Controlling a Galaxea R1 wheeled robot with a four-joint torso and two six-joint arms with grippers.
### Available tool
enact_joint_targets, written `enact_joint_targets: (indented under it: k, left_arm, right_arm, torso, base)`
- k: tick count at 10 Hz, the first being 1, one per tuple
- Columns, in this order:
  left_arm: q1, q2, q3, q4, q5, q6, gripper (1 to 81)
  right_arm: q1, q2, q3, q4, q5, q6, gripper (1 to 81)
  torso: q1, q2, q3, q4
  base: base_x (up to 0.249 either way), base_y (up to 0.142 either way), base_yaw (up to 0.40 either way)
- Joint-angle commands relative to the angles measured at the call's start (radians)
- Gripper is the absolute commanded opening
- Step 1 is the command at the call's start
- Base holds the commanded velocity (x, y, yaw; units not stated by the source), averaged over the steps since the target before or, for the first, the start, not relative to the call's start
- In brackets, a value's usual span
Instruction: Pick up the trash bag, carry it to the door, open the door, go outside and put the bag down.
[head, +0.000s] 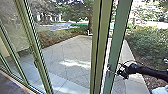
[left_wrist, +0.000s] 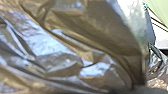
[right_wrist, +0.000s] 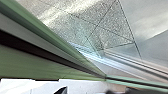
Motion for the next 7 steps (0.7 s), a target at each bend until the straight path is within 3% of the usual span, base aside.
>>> enact_joint_targets:
  k: [1,5,7]
  left_arm:
    - [-0.033,0.000,0.004,-0.010,0.067,0.003,1.0]
    - [-0.031,0.006,0.004,-0.011,0.067,0.003,1.0]
    - [-0.030,0.006,0.006,-0.022,0.067,0.004,1.0]
  right_arm:
    - [0.254,-0.073,-0.027,-0.225,-0.051,-0.074,81.1]
    - [0.246,-0.072,-0.019,-0.364,-0.096,-0.096,81.1]
    - [0.229,-0.081,-0.020,-0.484,-0.116,-0.125,81.1]
  torso:
    - [0.000,0.000,0.000,0.000]
    - [0.001,0.000,0.000,0.000]
    - [0.002,0.001,0.000,0.000]
  base:
    - [0.000,0.000,0.000]
    - [0.000,0.000,0.000]
    - [0.000,0.000,0.000]
